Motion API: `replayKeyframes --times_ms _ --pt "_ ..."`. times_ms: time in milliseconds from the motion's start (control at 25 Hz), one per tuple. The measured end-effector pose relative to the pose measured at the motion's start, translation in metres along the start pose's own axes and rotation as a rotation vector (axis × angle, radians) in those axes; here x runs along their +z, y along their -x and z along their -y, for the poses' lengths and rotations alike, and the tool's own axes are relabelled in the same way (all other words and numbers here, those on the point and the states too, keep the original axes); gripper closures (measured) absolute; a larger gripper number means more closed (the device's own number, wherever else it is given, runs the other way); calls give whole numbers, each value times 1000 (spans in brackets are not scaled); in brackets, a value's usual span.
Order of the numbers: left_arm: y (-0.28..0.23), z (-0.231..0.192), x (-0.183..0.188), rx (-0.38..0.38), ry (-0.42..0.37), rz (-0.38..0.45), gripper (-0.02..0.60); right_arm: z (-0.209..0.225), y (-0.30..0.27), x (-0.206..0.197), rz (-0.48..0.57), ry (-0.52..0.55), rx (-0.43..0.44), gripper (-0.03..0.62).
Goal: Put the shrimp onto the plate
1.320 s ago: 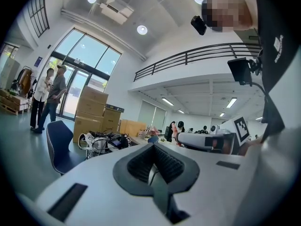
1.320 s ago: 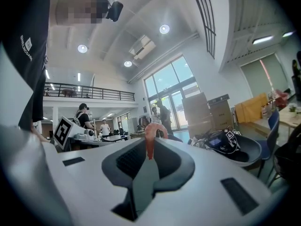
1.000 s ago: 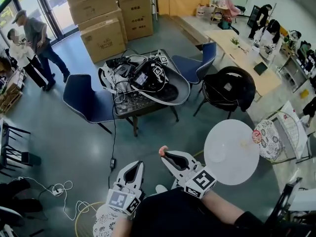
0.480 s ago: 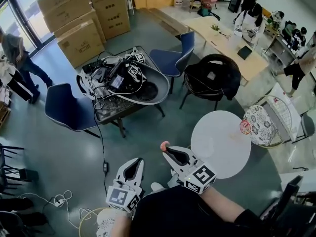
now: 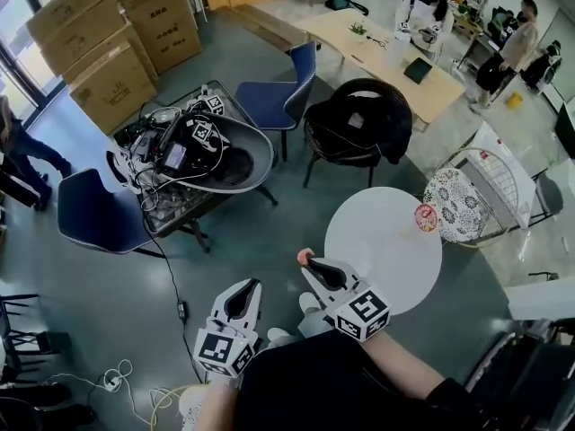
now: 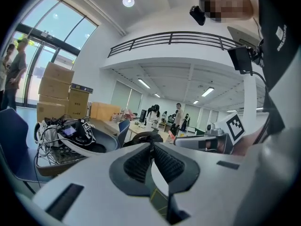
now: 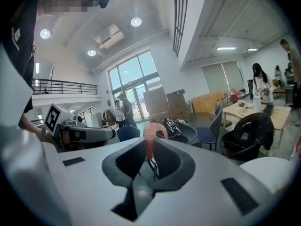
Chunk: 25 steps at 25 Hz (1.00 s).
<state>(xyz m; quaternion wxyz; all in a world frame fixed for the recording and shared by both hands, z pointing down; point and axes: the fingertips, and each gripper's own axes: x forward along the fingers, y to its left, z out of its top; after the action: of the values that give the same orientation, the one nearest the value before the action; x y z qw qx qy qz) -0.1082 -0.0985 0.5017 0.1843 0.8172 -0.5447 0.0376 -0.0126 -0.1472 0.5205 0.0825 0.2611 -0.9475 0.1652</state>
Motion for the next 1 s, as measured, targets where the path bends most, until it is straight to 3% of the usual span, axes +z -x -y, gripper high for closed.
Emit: replayKeyframes --times_ms 440,1000 --pt "-62 22 -36 -72 -17 -125 574 80 18 -55 -130 -76 -140 536" --pt "-127 43 -82 -111 -12 -247 572 142 37 -129 -317 -185 -199 536"
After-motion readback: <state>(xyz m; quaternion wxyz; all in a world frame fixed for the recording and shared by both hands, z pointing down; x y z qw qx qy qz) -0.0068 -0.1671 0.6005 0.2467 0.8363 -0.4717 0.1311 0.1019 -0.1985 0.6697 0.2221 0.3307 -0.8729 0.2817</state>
